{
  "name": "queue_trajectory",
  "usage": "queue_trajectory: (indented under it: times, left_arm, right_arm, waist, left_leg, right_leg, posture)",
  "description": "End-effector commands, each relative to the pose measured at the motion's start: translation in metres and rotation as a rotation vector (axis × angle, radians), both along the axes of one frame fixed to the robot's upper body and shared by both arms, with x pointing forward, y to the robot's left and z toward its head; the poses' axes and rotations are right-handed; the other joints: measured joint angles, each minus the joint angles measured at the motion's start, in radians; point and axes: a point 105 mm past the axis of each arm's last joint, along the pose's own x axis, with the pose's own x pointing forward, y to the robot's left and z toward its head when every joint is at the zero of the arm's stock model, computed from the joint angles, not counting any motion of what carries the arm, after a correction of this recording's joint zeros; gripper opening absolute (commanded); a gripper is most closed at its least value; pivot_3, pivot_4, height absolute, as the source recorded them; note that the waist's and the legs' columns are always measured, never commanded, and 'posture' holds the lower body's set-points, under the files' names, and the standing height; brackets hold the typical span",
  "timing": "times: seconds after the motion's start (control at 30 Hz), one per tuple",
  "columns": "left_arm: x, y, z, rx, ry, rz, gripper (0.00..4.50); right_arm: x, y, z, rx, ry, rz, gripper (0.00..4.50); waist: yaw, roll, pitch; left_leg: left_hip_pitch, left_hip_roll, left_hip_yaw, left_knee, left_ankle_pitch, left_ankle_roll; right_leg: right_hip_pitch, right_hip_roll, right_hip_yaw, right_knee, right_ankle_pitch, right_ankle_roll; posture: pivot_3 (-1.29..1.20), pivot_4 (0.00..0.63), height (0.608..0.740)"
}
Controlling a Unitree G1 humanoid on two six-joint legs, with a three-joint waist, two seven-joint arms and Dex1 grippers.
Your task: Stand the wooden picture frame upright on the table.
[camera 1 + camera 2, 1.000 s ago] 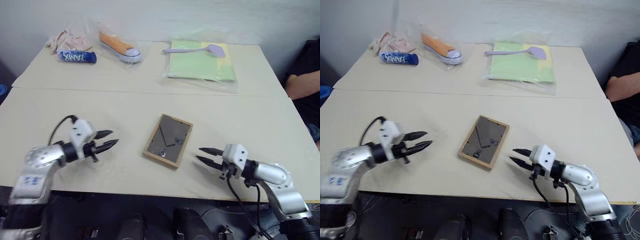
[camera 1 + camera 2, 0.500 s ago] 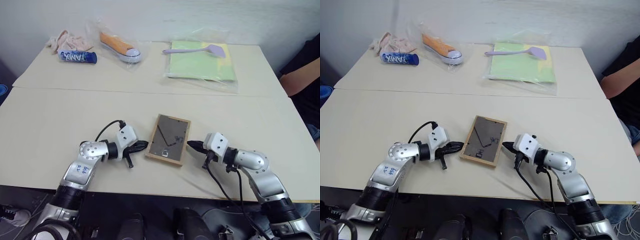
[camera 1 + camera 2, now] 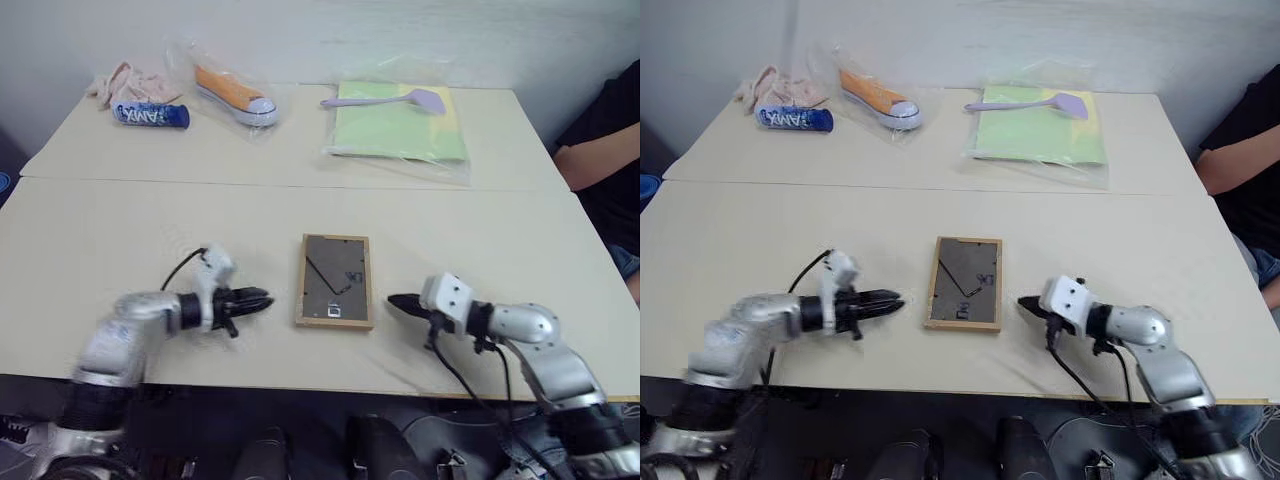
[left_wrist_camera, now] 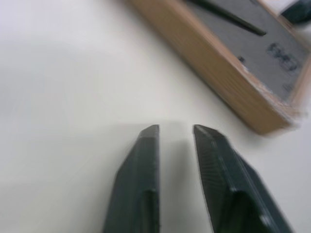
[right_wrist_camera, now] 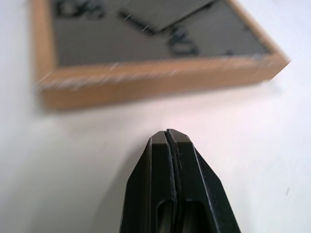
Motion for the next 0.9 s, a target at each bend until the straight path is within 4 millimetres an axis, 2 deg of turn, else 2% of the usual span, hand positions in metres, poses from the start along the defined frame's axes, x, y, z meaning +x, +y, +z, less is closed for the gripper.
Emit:
queue_trajectory:
  times: [0.03, 0.07, 0.17, 0.37, 0.63, 0.83, 0.9]
  left_arm:
    - [-0.011, -0.015, 0.003, -0.086, 0.262, 0.000, 2.26]
    - [-0.010, -0.019, 0.002, -0.080, 0.306, -0.001, 2.67]
    - [0.003, -0.034, 0.004, -0.135, 0.346, -0.006, 3.38]
    - [0.015, -0.059, -0.006, -0.073, 0.370, -0.002, 3.38]
    - [0.019, -0.104, -0.007, -0.143, 0.446, -0.074, 3.38]
    - [0.014, -0.112, -0.010, -0.142, 0.473, -0.095, 3.38]
    - [0.016, -0.111, -0.009, -0.158, 0.475, -0.076, 3.01]
  right_arm:
    - [-0.005, 0.008, 0.014, 0.007, -0.036, 0.043, 0.00]
    - [-0.005, 0.009, 0.014, 0.003, -0.037, 0.045, 0.00]
    - [-0.004, 0.013, 0.014, -0.003, -0.036, 0.046, 0.00]
    - [-0.003, 0.023, 0.013, -0.009, -0.037, 0.065, 0.00]
    - [0.000, 0.032, 0.013, -0.014, -0.052, 0.082, 0.00]
    - [0.000, 0.034, 0.012, -0.016, -0.058, 0.083, 0.00]
    - [0.000, 0.034, 0.012, -0.015, -0.057, 0.079, 0.00]
  waist:
    - [0.004, 0.000, 0.000]
    - [0.006, 0.000, 0.000]
    - [0.019, 0.000, 0.000]
    - [0.033, 0.000, 0.000]
    - [0.041, 0.000, -0.001]
    - [0.052, 0.000, -0.001]
    - [0.052, 0.000, -0.001]
  left_leg:
    - [0.000, 0.000, 0.000, 0.000, 0.000, 0.000]
    - [0.000, 0.000, 0.000, 0.002, 0.000, 0.001]
    - [-0.001, -0.001, -0.001, 0.005, -0.001, 0.000]
    - [-0.001, -0.002, -0.001, 0.007, -0.002, 0.001]
    - [-0.001, -0.003, -0.001, 0.008, -0.002, 0.000]
    - [-0.001, -0.003, -0.001, 0.009, -0.002, 0.000]
    - [-0.001, -0.003, -0.001, 0.009, -0.002, 0.000]
  right_leg:
    - [0.001, 0.000, 0.000, 0.000, 0.000, 0.000]
    - [0.001, 0.000, 0.000, 0.000, 0.000, 0.000]
    - [0.001, 0.000, 0.000, 0.000, 0.000, 0.000]
    - [0.001, -0.001, 0.000, 0.000, 0.000, 0.001]
    - [0.001, -0.001, 0.000, 0.000, 0.000, 0.001]
    - [0.001, -0.001, 0.000, -0.001, 0.000, 0.001]
    - [0.002, -0.001, -0.001, -0.001, 0.000, 0.002]
  posture:
    - [0.00, 0.150, 0.740]
    - [0.00, 0.150, 0.740]
    - [0.00, 0.150, 0.740]
    - [0.00, 0.150, 0.740]
    - [0.00, 0.150, 0.740]
    - [0.00, 0.150, 0.740]
    - [0.00, 0.150, 0.740]
